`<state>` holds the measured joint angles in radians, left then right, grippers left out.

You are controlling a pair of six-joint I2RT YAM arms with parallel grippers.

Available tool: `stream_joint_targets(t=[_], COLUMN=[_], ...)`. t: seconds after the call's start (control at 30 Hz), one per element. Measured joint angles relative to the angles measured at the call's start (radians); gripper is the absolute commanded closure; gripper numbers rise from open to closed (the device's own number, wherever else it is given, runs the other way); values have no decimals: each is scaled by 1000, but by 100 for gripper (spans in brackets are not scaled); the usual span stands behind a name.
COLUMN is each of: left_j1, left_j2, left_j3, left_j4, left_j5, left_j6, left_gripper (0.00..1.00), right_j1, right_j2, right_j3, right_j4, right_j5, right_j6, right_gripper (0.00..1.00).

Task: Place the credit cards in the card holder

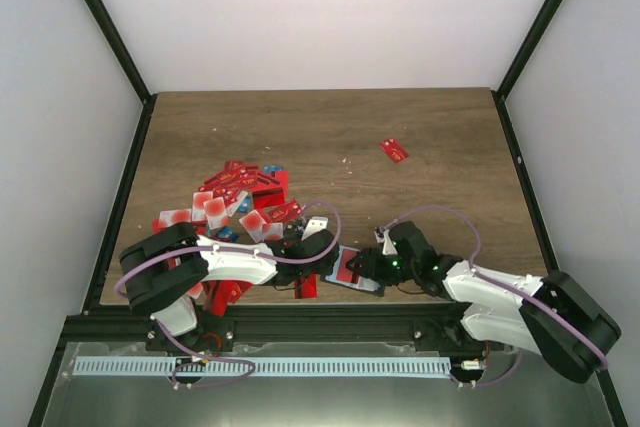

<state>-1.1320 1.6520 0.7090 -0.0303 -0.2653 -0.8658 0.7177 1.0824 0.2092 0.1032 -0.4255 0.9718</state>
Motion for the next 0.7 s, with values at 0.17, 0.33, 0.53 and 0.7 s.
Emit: stream_joint_targets(t=[0.17,0.33,0.53,0.7], left_j1=[0,0,6,10], left_j2=[0,0,-3,-9], left_j3=[-5,-5,-11,-23], left_j4=[11,13,18,29], left_j5=[1,2,3,1], left_j6=[3,4,6,6], left_gripper=[93,93,93,93], right_j1=[0,17,73,98], right_j2=[31,74,142,170], right_j3=[16,51,121,177], right_j4=[6,0,-33,-97], right_j5=[-8,-4,39,70], right_j6=[-17,-18,-12,-21], right_gripper=[43,40,36,29])
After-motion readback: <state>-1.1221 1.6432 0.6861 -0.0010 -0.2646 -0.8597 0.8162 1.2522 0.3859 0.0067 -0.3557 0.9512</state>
